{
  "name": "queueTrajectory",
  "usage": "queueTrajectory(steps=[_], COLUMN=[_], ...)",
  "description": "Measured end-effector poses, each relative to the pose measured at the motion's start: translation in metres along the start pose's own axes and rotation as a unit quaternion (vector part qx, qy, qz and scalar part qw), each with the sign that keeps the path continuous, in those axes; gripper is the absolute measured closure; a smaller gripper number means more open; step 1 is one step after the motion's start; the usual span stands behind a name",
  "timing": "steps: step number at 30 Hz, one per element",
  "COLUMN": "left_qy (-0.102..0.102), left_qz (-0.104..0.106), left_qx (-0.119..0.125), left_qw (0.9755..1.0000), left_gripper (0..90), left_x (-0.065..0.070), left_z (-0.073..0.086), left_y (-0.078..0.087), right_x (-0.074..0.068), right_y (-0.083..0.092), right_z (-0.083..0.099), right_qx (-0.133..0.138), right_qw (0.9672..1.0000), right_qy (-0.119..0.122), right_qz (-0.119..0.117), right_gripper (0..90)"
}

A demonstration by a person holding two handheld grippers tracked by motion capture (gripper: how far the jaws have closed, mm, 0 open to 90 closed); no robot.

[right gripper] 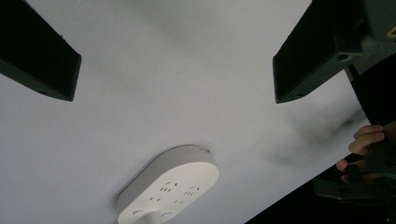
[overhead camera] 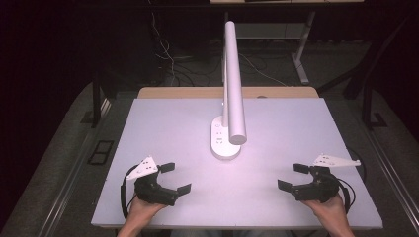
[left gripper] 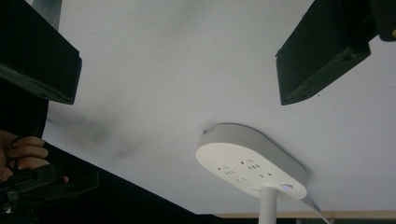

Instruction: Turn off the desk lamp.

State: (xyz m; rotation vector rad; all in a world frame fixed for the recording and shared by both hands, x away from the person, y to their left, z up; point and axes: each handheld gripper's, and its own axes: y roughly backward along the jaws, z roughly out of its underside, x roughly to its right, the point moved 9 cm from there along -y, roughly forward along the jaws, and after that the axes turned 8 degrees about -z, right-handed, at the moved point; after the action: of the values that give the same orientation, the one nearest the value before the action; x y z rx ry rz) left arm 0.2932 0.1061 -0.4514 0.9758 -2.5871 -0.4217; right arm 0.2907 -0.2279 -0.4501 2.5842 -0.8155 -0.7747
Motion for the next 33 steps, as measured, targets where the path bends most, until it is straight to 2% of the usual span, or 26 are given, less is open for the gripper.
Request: queueTrajectory(steps=[2,8,20,33], left_qy=[-0.001,0.000,0.000,-0.002], left_qz=[0.000,0.002,0.004,0.004], left_qx=[0.000,-0.002,-0.006,-0.004], left_qw=[1.0000,1.0000,1.0000,1.0000], left_gripper=[0.0,0.0,0.0,0.0], left_x=[0.000,0.000,0.000,0.000], left_z=[0.000,0.001,0.002,0.001], left_y=[0.000,0.000,-0.002,-0.001], right_x=[-0.002,-0.007,0.000,-0.001], right_y=[0.000,-0.002,0.001,-0.002], right_z=[-0.001,-0.004,-0.009,-0.030], right_qx=[-0.002,-0.020,-0.024,-0.035], right_qw=[1.0000,0.9998,0.9997,0.9993], right_qy=[-0.006,0.002,-0.010,0.009], right_qz=[-0.003,-0.007,-0.004,-0.008], right_gripper=[1.1,1.1,1.1,1.1])
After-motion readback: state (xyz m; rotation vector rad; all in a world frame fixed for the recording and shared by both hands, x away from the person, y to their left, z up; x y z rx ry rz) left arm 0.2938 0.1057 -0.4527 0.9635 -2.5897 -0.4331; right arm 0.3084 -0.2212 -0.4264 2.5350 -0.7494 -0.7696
